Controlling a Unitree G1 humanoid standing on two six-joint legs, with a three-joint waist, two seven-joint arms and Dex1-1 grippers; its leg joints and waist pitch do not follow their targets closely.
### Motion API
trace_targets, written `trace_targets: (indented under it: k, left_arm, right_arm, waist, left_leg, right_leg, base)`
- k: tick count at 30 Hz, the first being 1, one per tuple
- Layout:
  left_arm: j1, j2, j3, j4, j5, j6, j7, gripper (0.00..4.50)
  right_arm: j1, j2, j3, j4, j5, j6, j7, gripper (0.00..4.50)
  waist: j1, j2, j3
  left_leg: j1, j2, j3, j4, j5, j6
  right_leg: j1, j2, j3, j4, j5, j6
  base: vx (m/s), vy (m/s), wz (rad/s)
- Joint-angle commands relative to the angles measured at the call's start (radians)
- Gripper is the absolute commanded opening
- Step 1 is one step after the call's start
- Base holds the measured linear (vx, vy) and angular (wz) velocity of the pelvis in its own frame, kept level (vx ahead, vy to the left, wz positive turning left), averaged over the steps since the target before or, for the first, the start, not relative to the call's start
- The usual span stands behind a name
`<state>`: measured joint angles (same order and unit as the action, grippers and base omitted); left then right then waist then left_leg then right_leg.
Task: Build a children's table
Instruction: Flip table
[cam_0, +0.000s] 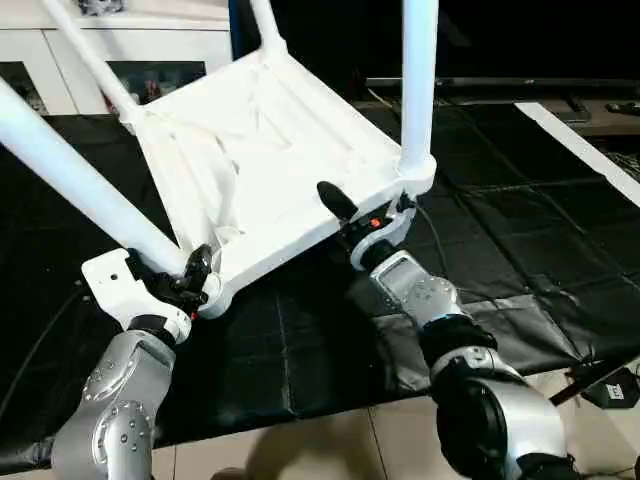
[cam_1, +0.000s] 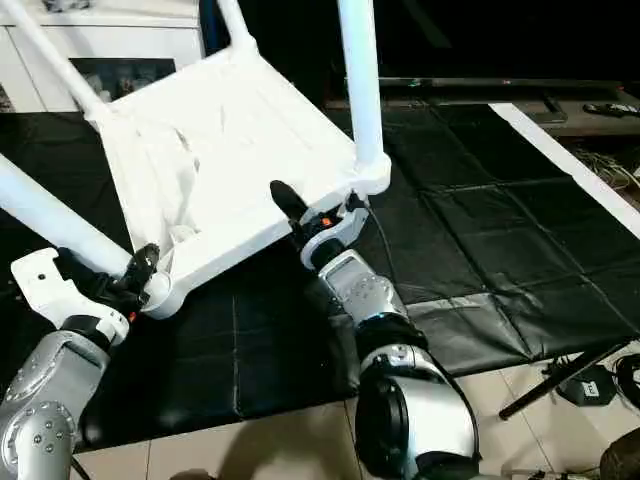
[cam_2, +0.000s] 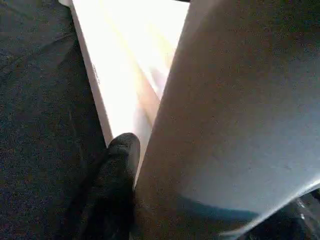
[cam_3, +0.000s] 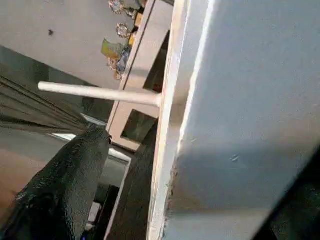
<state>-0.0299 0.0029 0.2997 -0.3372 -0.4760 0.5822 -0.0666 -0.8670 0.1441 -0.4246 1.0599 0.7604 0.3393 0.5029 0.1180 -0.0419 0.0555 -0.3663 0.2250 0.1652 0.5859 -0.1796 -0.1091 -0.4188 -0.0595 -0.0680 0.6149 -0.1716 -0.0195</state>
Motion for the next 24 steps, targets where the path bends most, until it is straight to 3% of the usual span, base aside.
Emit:
trace_targets:
  k: [1,3,4,10,14,24]
  left_arm:
    - [-0.001,-0.016,-0.087,0.023,-0.064,0.061,-0.069,2.35]
    - [-0.003,-0.015,-0.091,0.024,-0.063,0.061,-0.072,2.34]
    - [-0.008,-0.011,-0.11,0.023,-0.066,0.067,-0.09,2.34]
    - [0.004,-0.006,-0.147,0.013,-0.076,0.096,-0.115,2.34]
    - [0.006,-0.007,-0.145,0.012,-0.074,0.098,-0.115,2.34]
    - [0.007,0.001,-0.142,0.017,-0.061,0.094,-0.101,2.34]
  right_arm:
    - [-0.086,0.136,0.021,0.012,-0.015,0.002,-0.012,4.07]
    - [-0.09,0.137,0.018,0.024,-0.02,-0.005,-0.019,3.79]
    - [-0.098,0.136,-0.009,0.049,-0.007,-0.01,-0.041,3.71]
    - [-0.13,0.118,-0.065,0.103,0.039,-0.022,-0.036,3.23]
    - [-0.136,0.113,-0.082,0.117,0.048,-0.025,-0.046,2.89]
    - [-0.15,0.107,-0.103,0.145,0.048,-0.033,-0.035,2.16]
  waist:
    - [-0.001,0.012,-0.068]
    - [0.001,0.013,-0.069]
    - [0.004,0.018,-0.07]
    - [0.013,0.016,-0.07]
    - [0.013,0.012,-0.07]
    - [0.014,0.014,-0.07]
  left_leg:
    - [0.007,0.005,0.01,-0.065,-0.17,0.003]
    - [0.008,0.005,0.01,-0.064,-0.167,-0.001]
    - [0.01,0.006,0.01,-0.064,-0.167,-0.001]
    - [0.01,0.006,0.011,-0.064,-0.184,-0.007]
    - [0.008,0.006,0.01,-0.063,-0.181,-0.006]
    - [0.008,0.006,0.01,-0.063,-0.18,-0.004]
  right_leg:
    - [0.055,-0.063,0.04,-0.065,-0.175,-0.15]
    - [0.054,-0.063,0.04,-0.063,-0.168,-0.151]
    - [0.053,-0.062,0.04,-0.061,-0.163,-0.15]
    - [0.053,-0.063,0.04,-0.061,-0.163,-0.147]
    - [0.055,-0.062,0.04,-0.06,-0.161,-0.15]
    - [0.054,-0.063,0.039,-0.06,-0.169,-0.151]
  base:
    - [0.0,0.0,0.0]
    - [0.0,0.0,0.0]
    - [0.0,0.0,0.0]
    - [0.0,0.0,0.0]
    - [0.0,0.0,0.0]
    - [0.0,0.0,0.0]
